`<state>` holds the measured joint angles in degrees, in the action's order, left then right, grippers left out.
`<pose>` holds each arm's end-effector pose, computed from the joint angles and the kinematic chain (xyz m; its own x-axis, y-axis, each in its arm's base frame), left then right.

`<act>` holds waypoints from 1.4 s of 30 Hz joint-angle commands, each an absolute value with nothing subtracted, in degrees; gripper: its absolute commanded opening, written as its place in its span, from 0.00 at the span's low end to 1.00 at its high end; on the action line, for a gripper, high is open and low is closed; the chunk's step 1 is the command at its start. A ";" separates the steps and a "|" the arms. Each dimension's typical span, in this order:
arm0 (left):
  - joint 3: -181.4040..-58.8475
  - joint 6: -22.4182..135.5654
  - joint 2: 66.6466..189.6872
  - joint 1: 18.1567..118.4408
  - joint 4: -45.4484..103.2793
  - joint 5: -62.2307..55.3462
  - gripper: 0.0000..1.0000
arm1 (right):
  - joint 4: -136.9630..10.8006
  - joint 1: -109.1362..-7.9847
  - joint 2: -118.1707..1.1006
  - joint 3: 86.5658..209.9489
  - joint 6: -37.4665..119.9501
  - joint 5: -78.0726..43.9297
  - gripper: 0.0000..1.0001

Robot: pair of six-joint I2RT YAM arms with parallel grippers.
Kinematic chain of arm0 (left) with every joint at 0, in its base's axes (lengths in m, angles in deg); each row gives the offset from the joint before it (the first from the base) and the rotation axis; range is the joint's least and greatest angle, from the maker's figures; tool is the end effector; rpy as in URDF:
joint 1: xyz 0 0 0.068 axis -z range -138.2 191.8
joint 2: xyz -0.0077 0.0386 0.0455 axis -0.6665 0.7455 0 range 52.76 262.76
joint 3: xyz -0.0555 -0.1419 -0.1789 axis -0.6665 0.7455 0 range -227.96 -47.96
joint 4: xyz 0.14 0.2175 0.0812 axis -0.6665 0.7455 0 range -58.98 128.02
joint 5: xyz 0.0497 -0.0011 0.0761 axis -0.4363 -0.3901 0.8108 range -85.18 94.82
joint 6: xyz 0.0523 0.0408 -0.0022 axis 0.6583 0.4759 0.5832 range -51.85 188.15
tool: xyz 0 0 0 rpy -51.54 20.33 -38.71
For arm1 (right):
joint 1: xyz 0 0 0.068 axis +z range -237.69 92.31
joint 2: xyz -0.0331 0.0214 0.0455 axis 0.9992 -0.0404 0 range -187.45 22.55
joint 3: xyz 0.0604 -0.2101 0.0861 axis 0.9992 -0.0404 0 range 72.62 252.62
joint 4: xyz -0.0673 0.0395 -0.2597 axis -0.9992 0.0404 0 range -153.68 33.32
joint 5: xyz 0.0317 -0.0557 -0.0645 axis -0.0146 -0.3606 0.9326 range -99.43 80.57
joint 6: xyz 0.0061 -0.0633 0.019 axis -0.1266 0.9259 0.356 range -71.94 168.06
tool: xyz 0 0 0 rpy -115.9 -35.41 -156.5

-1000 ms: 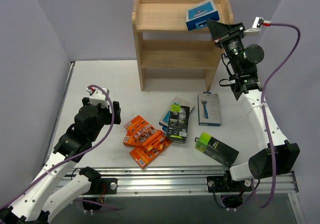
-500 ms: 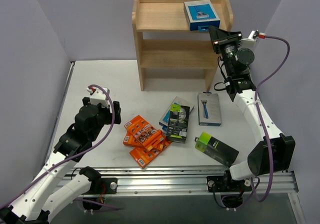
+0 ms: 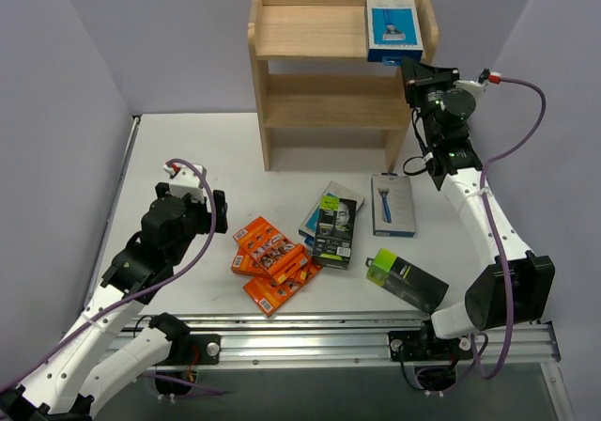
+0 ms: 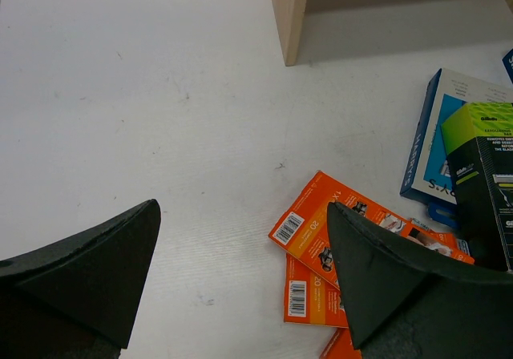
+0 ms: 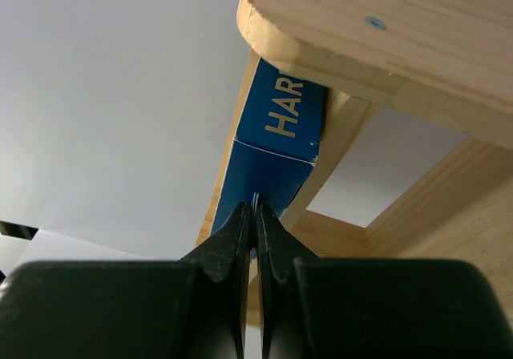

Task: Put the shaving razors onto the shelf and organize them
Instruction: Place the shaving razor onto shelf

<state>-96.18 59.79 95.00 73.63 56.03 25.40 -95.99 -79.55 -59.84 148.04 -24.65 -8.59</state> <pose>0.1947 -0.0991 0.3106 -0.3048 0.0290 -0.9520 0.1689 0.9853 -0.0240 0.3618 0.0509 0.4190 0.0035 0.9649 -0.2627 -0.4427 0.2371 0.8647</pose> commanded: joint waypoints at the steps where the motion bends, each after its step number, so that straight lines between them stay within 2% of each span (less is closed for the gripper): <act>1: -96.03 59.63 94.95 73.97 53.78 25.47 0.94 | -96.82 -80.22 -60.16 150.84 -25.42 -4.95 0.00; 20: -96.03 59.71 95.30 73.88 53.87 25.82 0.94 | -95.49 -80.92 -62.97 152.69 -27.00 -3.02 0.00; 42: -96.12 59.80 95.74 73.97 53.78 26.44 0.94 | -96.90 -82.77 -66.13 155.68 -27.18 -6.53 0.00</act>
